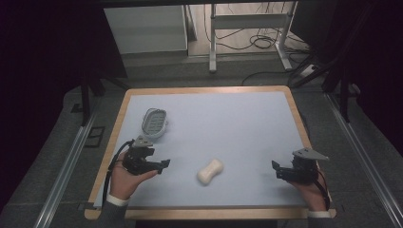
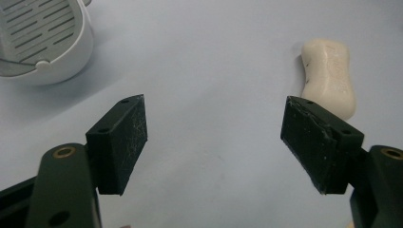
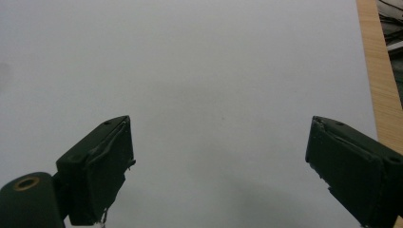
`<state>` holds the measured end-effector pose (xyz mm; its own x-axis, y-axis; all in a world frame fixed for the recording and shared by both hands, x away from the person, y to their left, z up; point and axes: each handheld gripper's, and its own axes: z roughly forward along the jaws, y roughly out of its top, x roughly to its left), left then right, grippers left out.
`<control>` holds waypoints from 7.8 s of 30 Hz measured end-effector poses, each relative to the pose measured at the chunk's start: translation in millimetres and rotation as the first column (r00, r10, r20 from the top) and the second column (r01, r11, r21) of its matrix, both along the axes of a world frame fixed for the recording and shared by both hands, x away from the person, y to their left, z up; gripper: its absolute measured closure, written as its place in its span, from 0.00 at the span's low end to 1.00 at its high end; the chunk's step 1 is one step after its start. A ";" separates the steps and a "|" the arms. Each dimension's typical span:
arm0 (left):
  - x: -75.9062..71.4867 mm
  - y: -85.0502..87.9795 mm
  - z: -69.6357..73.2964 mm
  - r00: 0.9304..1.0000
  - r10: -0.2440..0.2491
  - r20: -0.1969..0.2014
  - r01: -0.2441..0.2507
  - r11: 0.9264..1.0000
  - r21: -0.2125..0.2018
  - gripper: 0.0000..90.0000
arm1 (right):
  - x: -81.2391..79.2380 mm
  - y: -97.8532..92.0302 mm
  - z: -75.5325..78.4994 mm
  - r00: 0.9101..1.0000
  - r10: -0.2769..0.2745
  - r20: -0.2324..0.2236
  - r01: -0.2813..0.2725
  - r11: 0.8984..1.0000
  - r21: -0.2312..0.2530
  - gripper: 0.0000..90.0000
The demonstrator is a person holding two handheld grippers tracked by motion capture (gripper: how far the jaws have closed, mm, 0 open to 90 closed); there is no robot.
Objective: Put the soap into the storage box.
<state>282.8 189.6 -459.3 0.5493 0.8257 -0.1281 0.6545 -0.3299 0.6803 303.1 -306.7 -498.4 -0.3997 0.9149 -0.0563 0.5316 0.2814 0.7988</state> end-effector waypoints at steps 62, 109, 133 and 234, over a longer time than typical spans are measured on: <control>26.9 -124.0 -28.2 0.964 -0.238 -0.120 0.248 0.965 0.086 0.24 | 1.0 -5.9 -2.3 1.000 -0.001 -0.004 0.001 1.000 -0.001 0.09; 37.6 -148.6 -33.5 0.948 -0.270 -0.167 0.294 0.946 0.136 0.55 | 1.4 -9.9 -2.5 0.999 -0.041 0.000 0.041 0.999 -0.018 0.09; 42.1 -115.3 -13.7 0.964 -0.235 -0.124 0.248 0.964 0.099 0.55 | 2.1 -12.0 -3.2 0.998 -0.058 -0.003 0.058 0.998 -0.023 0.09; 109.9 9.6 15.4 0.993 0.059 -0.104 -0.047 0.993 0.106 0.55 | 4.3 -14.2 -8.0 0.997 -0.077 -0.023 0.076 0.997 -0.029 0.09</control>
